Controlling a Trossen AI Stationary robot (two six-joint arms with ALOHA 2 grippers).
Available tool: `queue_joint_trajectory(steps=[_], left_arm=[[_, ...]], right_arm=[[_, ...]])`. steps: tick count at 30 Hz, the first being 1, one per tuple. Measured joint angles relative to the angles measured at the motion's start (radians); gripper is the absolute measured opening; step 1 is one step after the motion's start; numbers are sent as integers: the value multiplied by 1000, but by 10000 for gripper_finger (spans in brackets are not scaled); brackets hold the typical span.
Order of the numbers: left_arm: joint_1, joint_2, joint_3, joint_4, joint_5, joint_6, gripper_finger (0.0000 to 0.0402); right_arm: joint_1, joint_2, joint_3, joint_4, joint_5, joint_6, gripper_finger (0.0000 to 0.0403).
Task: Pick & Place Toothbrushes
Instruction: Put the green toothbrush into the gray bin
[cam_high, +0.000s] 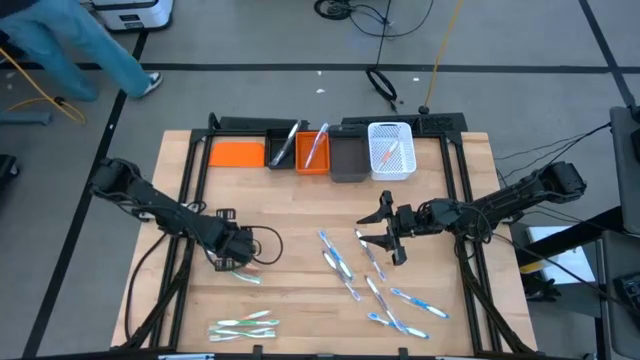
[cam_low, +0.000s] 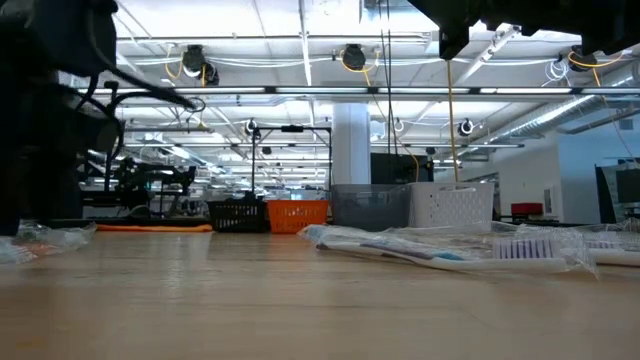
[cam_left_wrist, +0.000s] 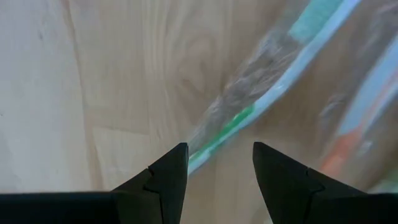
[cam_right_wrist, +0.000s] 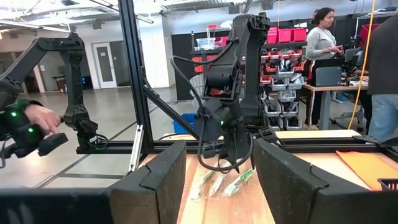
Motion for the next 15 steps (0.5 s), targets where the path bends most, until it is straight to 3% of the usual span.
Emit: queue_joint_trajectory(steps=[11, 15], left_arm=[[2, -3, -78, 125, -21, 20, 183], [2, -2, -79, 128, -18, 15, 151]], right_arm=[[0, 0, 0, 0, 0, 0, 180], [0, 0, 0, 0, 0, 0, 180]])
